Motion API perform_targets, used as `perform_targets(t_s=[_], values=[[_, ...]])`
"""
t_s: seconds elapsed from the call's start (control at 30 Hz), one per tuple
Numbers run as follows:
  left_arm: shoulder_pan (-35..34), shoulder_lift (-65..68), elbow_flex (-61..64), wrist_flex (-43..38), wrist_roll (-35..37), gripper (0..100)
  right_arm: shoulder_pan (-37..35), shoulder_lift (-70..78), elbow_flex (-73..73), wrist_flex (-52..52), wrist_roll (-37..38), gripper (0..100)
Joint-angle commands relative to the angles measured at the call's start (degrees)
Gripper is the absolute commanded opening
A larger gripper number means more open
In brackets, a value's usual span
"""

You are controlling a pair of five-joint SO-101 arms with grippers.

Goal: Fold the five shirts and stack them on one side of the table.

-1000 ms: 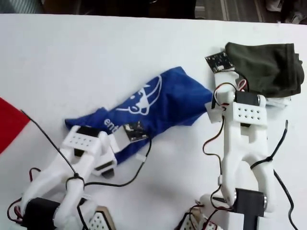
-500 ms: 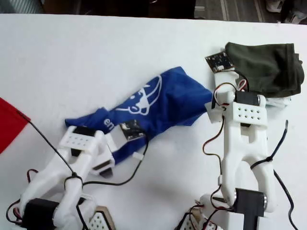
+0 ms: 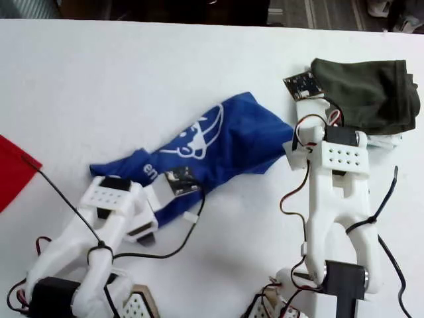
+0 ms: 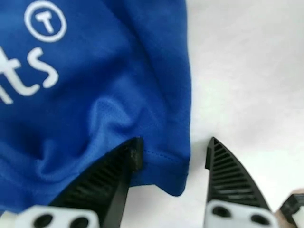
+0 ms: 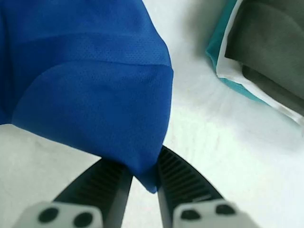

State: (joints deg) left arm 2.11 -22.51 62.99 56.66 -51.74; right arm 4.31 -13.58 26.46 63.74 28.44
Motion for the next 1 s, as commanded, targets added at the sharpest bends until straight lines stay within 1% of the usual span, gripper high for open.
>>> perform_targets(t_s=[0.0, 0.03, 0.07, 0.13, 0.17, 0.2, 0.3, 0.57, 0.63, 0.77, 0.9, 0.97], values=[[-1.14, -0.53, 0.13, -1.93, -0.62, 22, -0.31, -2.95, -0.62, -0.75, 0.35, 1.8], [-1.14, -0.53, 0.13, -1.85, -0.62, 20, -0.31, -2.95, -0.62, -0.75, 0.35, 1.8], [-1.14, -0.53, 0.13, -1.85, -0.44, 16, -0.31, -2.95, -0.62, -0.75, 0.35, 1.8], [-1.14, -0.53, 0.13, -1.85, -0.18, 3, -0.31, -2.95, -0.62, -0.75, 0.35, 1.8], [-1.14, -0.62, 0.13, -1.85, 0.00, 1, -0.31, -2.95, -0.62, -0.75, 0.26, 1.8], [-1.05, -0.62, 0.13, -1.85, 0.70, 4, -0.31, -2.95, -0.53, -0.75, 0.26, 1.8], [-0.70, -0.79, -0.22, -2.02, 2.46, 2, -0.22, -2.95, -0.35, -0.75, -0.09, 1.8], [-0.62, -1.05, -0.31, -0.88, 2.64, 3, 0.04, -2.95, -0.35, -0.75, -0.09, 1.8], [-0.62, -1.05, -1.19, 1.32, 2.64, 5, 0.04, -2.95, -0.35, -0.75, 0.00, 1.8], [-0.79, -1.05, -5.67, 8.18, 2.64, 16, -0.31, -2.95, -0.53, -1.63, -0.09, 1.8], [-1.76, -0.97, -7.96, 8.62, 2.11, 15, -0.31, -2.95, -0.70, -1.63, -0.09, 1.8], [-2.02, -0.62, -7.52, 7.30, 2.11, 15, 0.04, -2.95, -0.70, -1.63, -0.09, 1.8]])
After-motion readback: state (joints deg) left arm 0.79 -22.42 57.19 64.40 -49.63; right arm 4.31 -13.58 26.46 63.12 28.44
